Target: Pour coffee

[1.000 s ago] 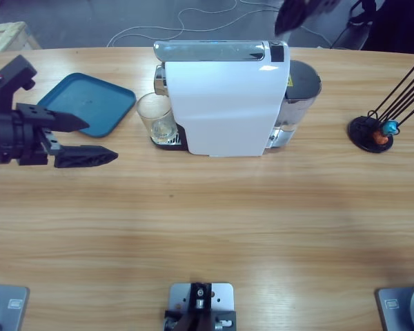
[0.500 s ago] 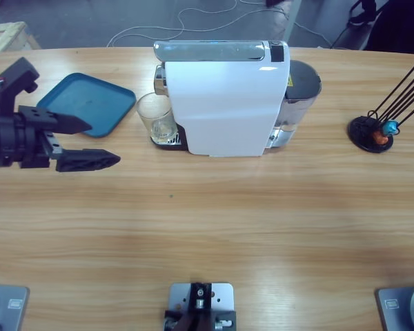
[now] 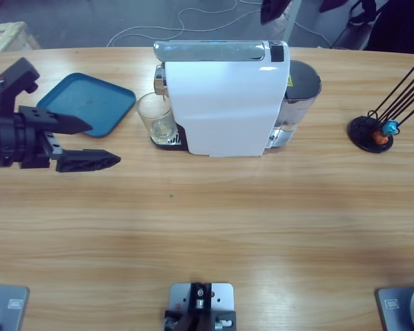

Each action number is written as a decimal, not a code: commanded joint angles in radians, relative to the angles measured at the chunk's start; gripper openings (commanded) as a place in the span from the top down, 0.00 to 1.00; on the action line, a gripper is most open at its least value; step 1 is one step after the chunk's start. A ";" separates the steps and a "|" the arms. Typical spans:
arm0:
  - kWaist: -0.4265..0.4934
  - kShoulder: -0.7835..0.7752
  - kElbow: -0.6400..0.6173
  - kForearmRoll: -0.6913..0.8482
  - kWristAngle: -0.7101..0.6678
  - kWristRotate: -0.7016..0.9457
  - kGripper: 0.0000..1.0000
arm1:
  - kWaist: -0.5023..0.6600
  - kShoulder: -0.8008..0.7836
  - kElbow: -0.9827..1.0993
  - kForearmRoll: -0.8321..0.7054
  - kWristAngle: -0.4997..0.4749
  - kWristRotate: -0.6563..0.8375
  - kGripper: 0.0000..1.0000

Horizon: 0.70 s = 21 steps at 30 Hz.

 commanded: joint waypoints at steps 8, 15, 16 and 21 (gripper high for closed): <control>-0.009 -0.014 0.031 -0.011 0.011 0.007 0.02 | 0.013 -0.019 0.058 0.001 -0.023 0.039 0.00; -0.009 -0.020 0.038 -0.011 0.009 0.007 0.02 | 0.013 -0.051 0.136 -0.049 -0.028 0.066 0.00; -0.009 -0.012 0.037 -0.011 0.007 0.007 0.02 | 0.013 -0.052 0.137 -0.051 -0.029 0.066 0.00; -0.009 -0.005 0.037 -0.011 0.009 0.007 0.02 | 0.013 -0.054 0.136 -0.060 -0.032 0.067 0.00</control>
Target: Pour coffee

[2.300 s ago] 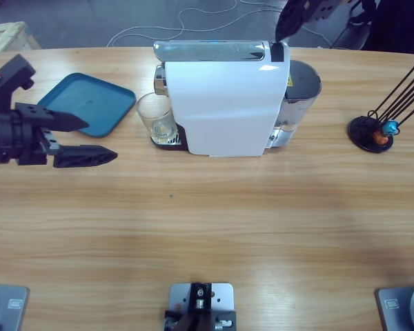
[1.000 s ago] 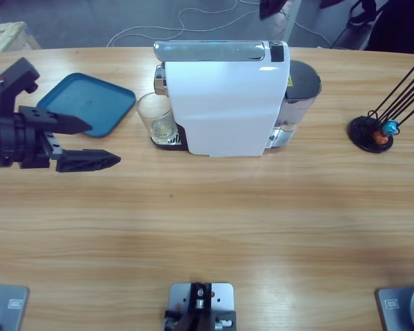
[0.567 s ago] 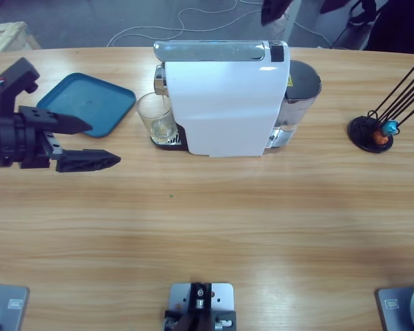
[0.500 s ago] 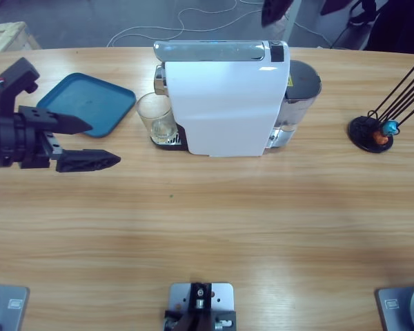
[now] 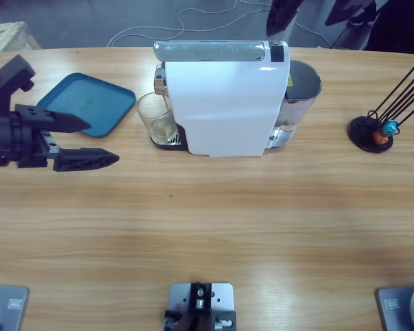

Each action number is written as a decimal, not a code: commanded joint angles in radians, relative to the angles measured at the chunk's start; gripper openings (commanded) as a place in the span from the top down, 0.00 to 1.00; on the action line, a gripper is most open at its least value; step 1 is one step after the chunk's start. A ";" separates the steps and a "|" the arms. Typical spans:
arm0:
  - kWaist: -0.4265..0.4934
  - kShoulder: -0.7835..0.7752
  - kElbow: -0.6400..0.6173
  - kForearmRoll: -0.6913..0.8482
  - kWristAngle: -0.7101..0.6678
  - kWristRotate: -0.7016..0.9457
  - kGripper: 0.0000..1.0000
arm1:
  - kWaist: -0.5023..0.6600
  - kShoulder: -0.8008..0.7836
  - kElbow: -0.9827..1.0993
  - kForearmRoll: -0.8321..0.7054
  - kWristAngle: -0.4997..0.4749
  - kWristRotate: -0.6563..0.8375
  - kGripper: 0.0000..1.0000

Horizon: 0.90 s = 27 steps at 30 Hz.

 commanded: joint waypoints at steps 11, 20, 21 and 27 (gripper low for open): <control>-0.007 0.019 0.041 -0.010 0.009 0.003 0.02 | 0.012 -0.068 0.059 -0.031 -0.070 0.014 0.00; -0.007 -0.027 0.039 -0.002 0.021 0.011 0.02 | 0.012 -0.289 0.382 -0.171 -0.069 0.032 0.00; -0.007 -0.032 0.041 0.001 0.021 0.011 0.02 | 0.012 -0.326 0.445 -0.209 -0.066 0.037 0.00; -0.007 -0.074 0.043 0.057 0.040 0.039 0.02 | 0.012 -0.508 0.740 -0.385 0.002 0.039 0.00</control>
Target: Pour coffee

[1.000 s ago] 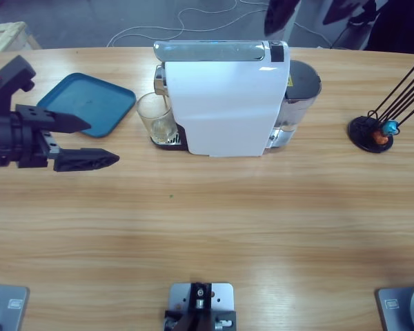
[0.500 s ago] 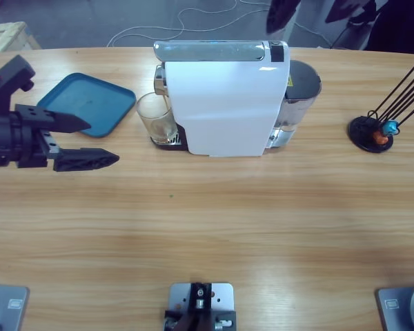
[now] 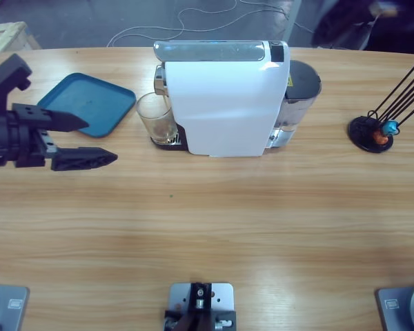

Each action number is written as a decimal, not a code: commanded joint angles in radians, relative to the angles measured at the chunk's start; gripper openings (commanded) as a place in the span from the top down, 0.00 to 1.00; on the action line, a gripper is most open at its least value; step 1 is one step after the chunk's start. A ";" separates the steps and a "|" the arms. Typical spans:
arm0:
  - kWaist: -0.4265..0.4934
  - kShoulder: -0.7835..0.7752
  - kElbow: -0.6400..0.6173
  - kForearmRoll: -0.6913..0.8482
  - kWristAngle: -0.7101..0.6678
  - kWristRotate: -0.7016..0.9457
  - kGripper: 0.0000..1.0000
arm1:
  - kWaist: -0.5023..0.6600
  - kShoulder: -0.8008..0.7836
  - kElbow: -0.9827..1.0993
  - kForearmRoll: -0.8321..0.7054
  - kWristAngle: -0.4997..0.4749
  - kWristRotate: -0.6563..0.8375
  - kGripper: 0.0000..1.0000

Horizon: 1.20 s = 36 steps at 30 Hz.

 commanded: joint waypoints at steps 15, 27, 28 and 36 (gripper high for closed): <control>-0.009 -0.091 0.038 0.123 0.021 0.031 0.02 | 0.011 -0.553 0.853 -0.552 0.083 -0.047 0.00; -0.033 -0.070 0.047 0.114 0.027 0.032 0.02 | 0.011 -0.538 0.892 -0.620 0.083 -0.067 0.00; -0.034 -0.063 0.045 0.112 0.028 0.032 0.02 | 0.011 -0.532 0.897 -0.630 0.088 -0.067 0.00; -0.034 -0.057 0.050 0.114 0.023 0.067 0.02 | 0.011 -0.504 0.897 -0.658 0.102 -0.069 0.00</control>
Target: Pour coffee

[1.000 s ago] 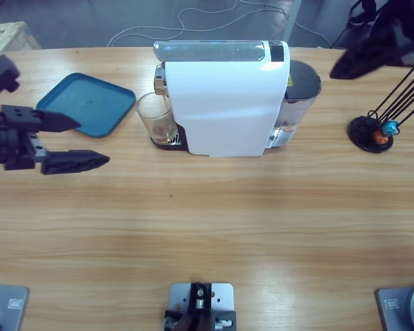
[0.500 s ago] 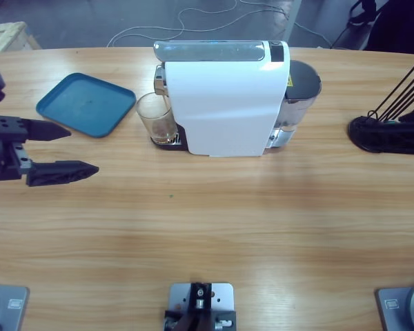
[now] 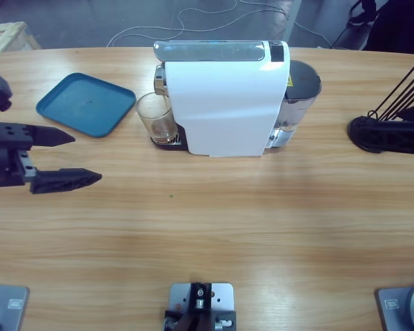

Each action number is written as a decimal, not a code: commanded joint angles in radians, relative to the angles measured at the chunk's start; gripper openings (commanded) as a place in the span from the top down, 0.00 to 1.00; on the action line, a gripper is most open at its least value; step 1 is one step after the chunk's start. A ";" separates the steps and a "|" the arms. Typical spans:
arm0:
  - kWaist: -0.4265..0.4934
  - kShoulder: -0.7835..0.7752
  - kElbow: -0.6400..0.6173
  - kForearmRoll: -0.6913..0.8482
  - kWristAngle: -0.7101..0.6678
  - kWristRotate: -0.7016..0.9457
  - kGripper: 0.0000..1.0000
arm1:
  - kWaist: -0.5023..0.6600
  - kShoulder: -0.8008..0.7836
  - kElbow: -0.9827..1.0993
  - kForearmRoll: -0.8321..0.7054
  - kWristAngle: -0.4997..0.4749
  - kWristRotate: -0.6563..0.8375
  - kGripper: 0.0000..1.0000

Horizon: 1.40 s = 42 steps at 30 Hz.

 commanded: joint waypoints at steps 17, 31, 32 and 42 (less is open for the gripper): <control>-0.004 0.001 0.032 0.000 0.004 0.075 0.02 | 0.012 0.021 0.029 -0.003 0.053 -0.058 0.00; 0.148 0.066 0.056 -0.113 -0.198 0.313 0.02 | 0.039 0.032 -0.040 0.076 0.049 -0.085 0.00; 0.174 0.076 0.056 -0.121 -0.213 0.328 0.02 | 0.047 0.032 -0.040 0.087 0.049 -0.085 0.00; 0.295 0.385 0.014 -0.401 -0.393 0.541 0.02 | 0.056 0.040 -0.059 0.153 0.057 -0.085 0.00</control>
